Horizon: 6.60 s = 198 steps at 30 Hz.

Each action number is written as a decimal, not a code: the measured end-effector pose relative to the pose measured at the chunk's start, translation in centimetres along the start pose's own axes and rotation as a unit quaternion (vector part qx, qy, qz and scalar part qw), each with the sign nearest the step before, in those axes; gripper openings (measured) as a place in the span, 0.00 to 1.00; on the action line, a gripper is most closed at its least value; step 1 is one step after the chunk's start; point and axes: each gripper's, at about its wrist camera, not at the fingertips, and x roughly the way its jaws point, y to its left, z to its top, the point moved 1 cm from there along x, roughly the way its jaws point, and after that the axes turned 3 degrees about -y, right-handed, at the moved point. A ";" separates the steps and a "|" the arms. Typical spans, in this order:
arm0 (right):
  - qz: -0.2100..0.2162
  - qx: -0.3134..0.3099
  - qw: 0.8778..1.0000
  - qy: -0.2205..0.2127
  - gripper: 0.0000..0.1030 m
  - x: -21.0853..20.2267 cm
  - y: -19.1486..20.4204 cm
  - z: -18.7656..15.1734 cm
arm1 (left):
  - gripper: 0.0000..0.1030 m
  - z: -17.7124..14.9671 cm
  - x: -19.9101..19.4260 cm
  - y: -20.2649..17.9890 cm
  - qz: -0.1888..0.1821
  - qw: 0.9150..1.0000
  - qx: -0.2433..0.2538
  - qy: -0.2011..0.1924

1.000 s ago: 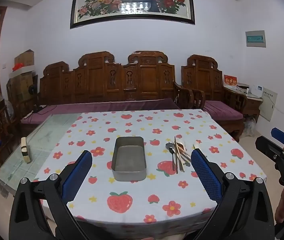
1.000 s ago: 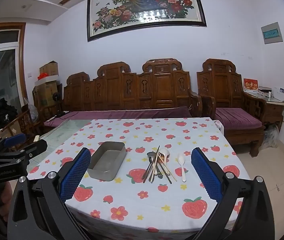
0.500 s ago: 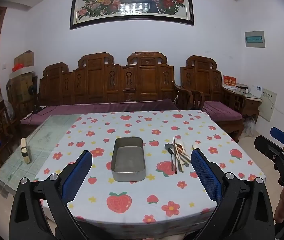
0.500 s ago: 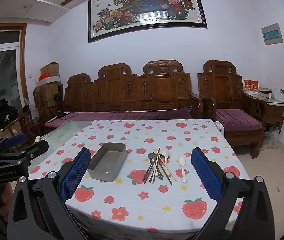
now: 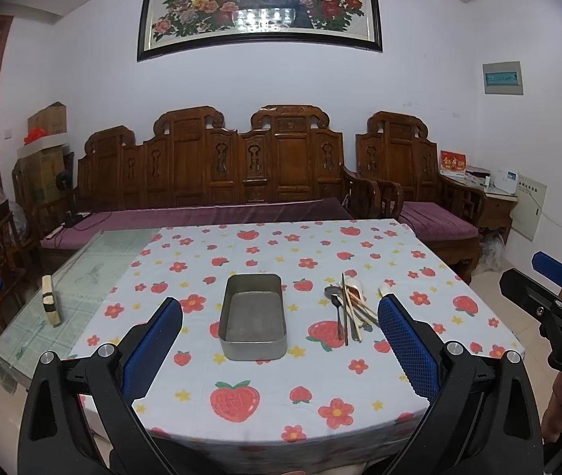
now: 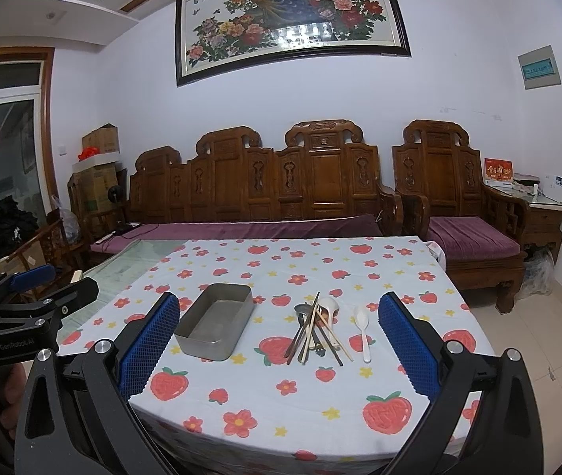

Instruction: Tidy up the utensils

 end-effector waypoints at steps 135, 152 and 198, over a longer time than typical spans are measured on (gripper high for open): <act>-0.034 -0.034 0.950 0.309 0.09 35.1 -16.9 -14.9 | 0.54 -9.4 33.7 -10.7 -0.113 0.955 0.073 0.266; -0.027 -0.032 0.953 0.302 0.09 34.8 -16.7 -14.6 | 0.05 -10.5 38.0 -11.6 -0.129 0.942 0.050 0.307; 0.060 -0.084 0.970 0.220 0.09 29.5 0.2 -5.5 | 0.04 -6.8 33.0 5.8 -0.076 0.963 0.019 0.259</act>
